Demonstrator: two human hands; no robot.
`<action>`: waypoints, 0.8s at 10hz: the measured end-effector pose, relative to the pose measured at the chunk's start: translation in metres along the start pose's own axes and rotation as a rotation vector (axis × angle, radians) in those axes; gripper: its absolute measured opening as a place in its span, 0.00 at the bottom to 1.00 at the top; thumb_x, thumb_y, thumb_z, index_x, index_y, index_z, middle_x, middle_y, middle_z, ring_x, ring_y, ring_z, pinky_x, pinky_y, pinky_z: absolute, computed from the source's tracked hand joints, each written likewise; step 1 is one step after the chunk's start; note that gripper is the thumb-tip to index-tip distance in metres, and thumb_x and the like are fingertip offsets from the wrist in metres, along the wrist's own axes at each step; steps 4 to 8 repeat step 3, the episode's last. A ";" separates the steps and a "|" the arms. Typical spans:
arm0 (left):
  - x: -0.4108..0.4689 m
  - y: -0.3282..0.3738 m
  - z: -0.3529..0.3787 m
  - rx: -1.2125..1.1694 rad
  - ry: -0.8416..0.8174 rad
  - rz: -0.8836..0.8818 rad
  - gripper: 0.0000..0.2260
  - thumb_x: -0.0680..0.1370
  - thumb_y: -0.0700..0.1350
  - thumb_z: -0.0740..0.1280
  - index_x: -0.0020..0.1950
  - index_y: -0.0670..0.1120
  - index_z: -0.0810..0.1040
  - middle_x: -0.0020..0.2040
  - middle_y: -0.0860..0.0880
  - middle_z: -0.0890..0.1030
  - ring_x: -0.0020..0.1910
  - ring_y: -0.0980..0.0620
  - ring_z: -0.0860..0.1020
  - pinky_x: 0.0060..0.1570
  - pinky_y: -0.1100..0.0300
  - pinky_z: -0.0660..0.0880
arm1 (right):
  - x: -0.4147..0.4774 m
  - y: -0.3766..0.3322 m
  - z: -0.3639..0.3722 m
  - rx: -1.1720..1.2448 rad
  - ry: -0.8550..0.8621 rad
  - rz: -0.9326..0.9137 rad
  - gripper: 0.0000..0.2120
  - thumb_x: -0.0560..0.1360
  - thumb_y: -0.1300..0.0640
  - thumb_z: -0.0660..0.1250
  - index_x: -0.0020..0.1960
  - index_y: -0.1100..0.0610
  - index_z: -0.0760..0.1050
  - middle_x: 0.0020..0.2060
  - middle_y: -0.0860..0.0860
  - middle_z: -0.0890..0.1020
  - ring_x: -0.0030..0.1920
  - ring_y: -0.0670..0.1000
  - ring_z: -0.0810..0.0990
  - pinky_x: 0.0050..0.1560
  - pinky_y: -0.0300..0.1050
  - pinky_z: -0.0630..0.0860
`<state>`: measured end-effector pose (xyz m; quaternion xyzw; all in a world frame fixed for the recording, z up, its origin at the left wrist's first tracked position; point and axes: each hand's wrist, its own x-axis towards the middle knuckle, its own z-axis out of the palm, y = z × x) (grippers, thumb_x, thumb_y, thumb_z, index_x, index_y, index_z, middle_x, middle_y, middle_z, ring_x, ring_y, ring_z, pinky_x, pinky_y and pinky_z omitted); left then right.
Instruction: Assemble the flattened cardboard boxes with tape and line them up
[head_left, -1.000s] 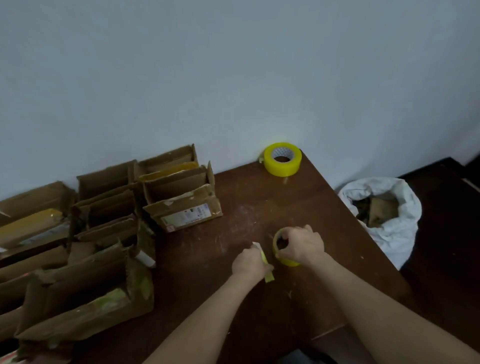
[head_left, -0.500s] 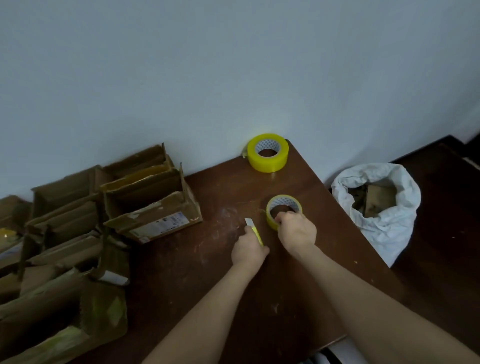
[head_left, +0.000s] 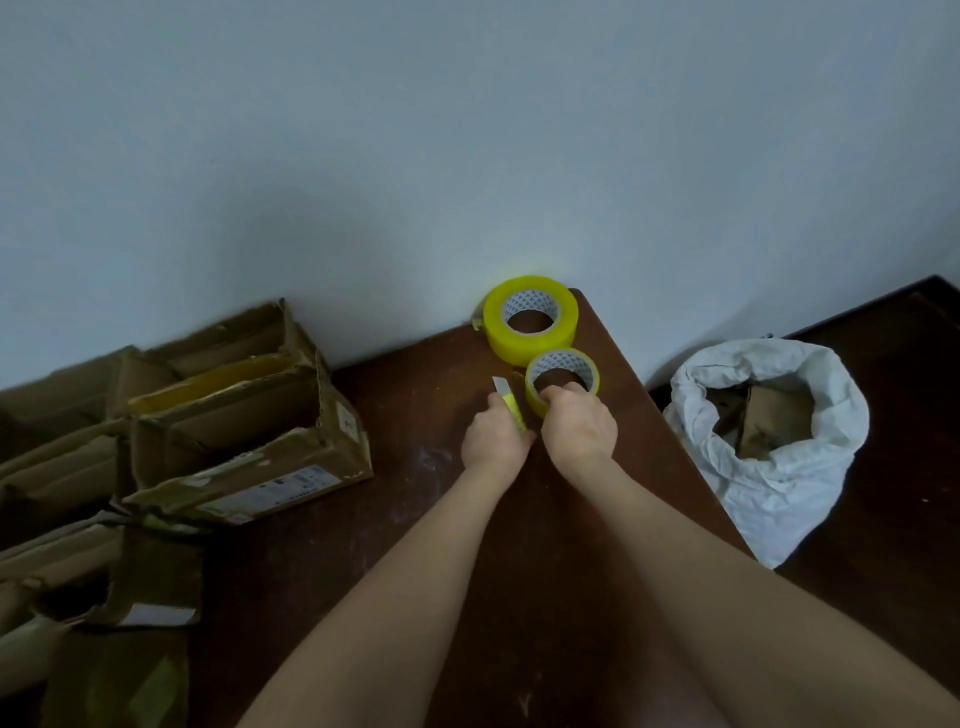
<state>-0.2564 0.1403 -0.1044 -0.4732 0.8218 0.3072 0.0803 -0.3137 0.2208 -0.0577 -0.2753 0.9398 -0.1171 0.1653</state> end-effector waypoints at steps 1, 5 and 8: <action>-0.004 0.001 -0.006 0.005 -0.035 0.005 0.22 0.73 0.53 0.70 0.59 0.46 0.66 0.49 0.42 0.81 0.46 0.41 0.82 0.44 0.47 0.81 | 0.001 0.001 0.000 -0.002 -0.019 0.001 0.18 0.78 0.62 0.58 0.65 0.51 0.73 0.59 0.53 0.74 0.60 0.56 0.74 0.49 0.49 0.73; -0.033 -0.009 -0.044 0.092 0.027 0.097 0.17 0.76 0.47 0.66 0.63 0.46 0.69 0.57 0.44 0.78 0.57 0.42 0.78 0.50 0.51 0.75 | -0.005 -0.017 -0.004 -0.063 0.081 -0.073 0.17 0.79 0.56 0.59 0.67 0.52 0.70 0.65 0.55 0.68 0.65 0.57 0.67 0.50 0.50 0.73; -0.033 -0.009 -0.044 0.092 0.027 0.097 0.17 0.76 0.47 0.66 0.63 0.46 0.69 0.57 0.44 0.78 0.57 0.42 0.78 0.50 0.51 0.75 | -0.005 -0.017 -0.004 -0.063 0.081 -0.073 0.17 0.79 0.56 0.59 0.67 0.52 0.70 0.65 0.55 0.68 0.65 0.57 0.67 0.50 0.50 0.73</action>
